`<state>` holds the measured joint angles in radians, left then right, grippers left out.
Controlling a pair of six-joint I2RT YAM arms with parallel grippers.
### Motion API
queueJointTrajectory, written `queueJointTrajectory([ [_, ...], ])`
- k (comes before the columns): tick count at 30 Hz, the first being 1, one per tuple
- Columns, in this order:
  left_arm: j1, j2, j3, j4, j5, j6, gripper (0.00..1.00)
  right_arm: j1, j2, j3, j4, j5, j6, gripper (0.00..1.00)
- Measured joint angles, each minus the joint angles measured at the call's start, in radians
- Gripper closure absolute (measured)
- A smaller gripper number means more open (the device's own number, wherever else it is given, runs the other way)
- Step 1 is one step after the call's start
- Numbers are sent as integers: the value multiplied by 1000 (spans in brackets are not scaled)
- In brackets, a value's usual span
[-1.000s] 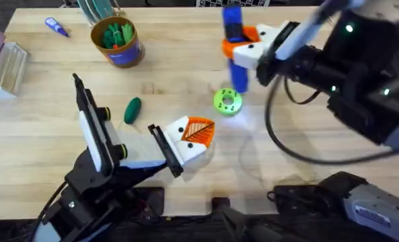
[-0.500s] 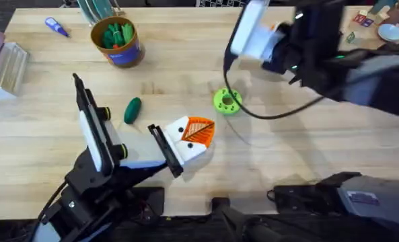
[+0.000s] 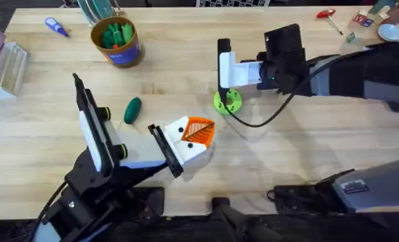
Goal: Pick up the gripper from the table and insert it into the empty holder that is missing its gripper. Then pick up a screw, insert it into the mounting hole, and use the screwdriver to tighten it. Finally, clean up the table by picking up the vegetable and placing it into the bucket.
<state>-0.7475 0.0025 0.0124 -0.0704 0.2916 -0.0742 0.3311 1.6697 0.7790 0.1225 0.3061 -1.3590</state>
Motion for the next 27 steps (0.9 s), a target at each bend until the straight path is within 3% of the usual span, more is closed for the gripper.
queueJointTrajectory([
  [5, 0, 0, 0, 0, 0, 0, 989, 0, -1, 23, -50, 0, 3, 767],
  [9, 0, 0, 0, 0, 0, 0, 989, 0, -11, 38, -102, 4, 6, 554],
  [13, 0, 0, 0, 0, 0, 0, 989, 1, -15, 44, -131, 2, 8, 445],
  [17, 0, 0, 0, 0, 0, 0, 989, 2, -27, 56, -128, 0, 31, 73],
  [27, 0, 0, 0, 0, 0, 0, 989, 35, -45, 56, -159, 7, 183, 34],
])
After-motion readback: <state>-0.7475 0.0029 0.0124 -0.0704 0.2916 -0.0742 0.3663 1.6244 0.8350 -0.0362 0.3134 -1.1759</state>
